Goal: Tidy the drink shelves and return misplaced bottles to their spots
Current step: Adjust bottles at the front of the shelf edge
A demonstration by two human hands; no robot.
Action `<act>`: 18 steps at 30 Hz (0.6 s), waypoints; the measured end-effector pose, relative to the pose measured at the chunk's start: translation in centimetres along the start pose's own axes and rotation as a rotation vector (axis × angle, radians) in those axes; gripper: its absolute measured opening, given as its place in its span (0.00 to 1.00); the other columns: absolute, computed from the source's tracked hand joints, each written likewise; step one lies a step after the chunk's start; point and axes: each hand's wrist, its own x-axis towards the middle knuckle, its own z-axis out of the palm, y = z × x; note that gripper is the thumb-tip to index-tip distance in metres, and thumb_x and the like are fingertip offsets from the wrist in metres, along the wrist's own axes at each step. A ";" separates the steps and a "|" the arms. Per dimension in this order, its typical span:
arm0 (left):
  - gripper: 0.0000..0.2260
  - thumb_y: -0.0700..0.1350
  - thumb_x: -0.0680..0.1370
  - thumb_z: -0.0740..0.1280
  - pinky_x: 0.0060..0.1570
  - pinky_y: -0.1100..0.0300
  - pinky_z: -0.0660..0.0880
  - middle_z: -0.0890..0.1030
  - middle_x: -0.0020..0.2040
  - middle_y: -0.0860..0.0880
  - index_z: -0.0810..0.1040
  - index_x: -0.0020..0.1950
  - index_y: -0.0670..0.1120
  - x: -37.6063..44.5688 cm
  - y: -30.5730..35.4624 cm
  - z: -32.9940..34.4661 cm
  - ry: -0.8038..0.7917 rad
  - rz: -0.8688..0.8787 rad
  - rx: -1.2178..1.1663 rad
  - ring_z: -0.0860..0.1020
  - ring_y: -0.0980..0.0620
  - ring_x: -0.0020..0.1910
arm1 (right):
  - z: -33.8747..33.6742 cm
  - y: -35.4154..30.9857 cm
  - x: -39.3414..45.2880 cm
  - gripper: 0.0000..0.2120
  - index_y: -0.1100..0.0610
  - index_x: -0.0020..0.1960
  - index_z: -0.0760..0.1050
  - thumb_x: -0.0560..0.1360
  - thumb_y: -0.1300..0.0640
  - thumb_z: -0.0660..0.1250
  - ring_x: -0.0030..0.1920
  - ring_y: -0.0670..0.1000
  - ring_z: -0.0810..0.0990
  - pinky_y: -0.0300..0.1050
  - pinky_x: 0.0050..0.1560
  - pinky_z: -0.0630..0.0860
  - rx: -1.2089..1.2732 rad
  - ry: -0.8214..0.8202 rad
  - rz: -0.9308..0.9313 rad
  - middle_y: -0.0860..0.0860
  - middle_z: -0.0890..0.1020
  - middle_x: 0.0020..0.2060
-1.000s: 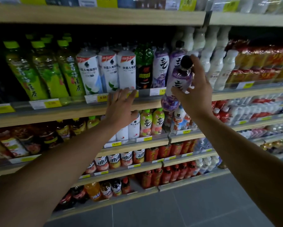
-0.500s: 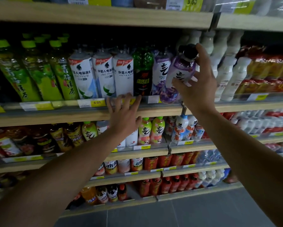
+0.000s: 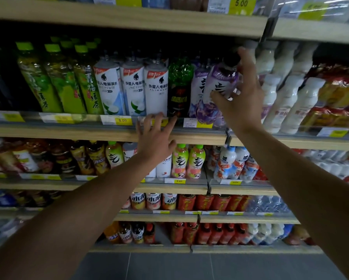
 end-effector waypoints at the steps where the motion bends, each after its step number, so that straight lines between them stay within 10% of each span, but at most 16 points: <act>1: 0.32 0.58 0.71 0.69 0.63 0.30 0.65 0.66 0.72 0.43 0.68 0.74 0.54 0.0 0.0 0.0 -0.008 -0.002 -0.002 0.61 0.37 0.70 | 0.1 0.0 0.1 0.39 0.48 0.77 0.61 0.68 0.59 0.71 0.41 0.46 0.80 0.50 0.42 0.80 0.007 0.000 0.000 0.47 0.73 0.68; 14: 0.32 0.58 0.71 0.69 0.64 0.32 0.65 0.66 0.71 0.44 0.69 0.74 0.55 0.1 -0.4 0.3 0.028 0.013 0.013 0.62 0.38 0.69 | 1.0 -0.2 1.6 0.40 0.48 0.77 0.61 0.68 0.57 0.71 0.43 0.48 0.80 0.47 0.44 0.80 -0.036 0.020 -0.007 0.48 0.77 0.63; 18: 0.31 0.56 0.71 0.69 0.63 0.30 0.66 0.68 0.70 0.44 0.70 0.74 0.55 -0.2 -0.6 0.7 0.068 0.023 -0.014 0.61 0.38 0.68 | 1.8 0.1 1.7 0.40 0.50 0.78 0.60 0.69 0.57 0.71 0.63 0.51 0.76 0.39 0.55 0.75 -0.066 0.003 -0.005 0.51 0.73 0.69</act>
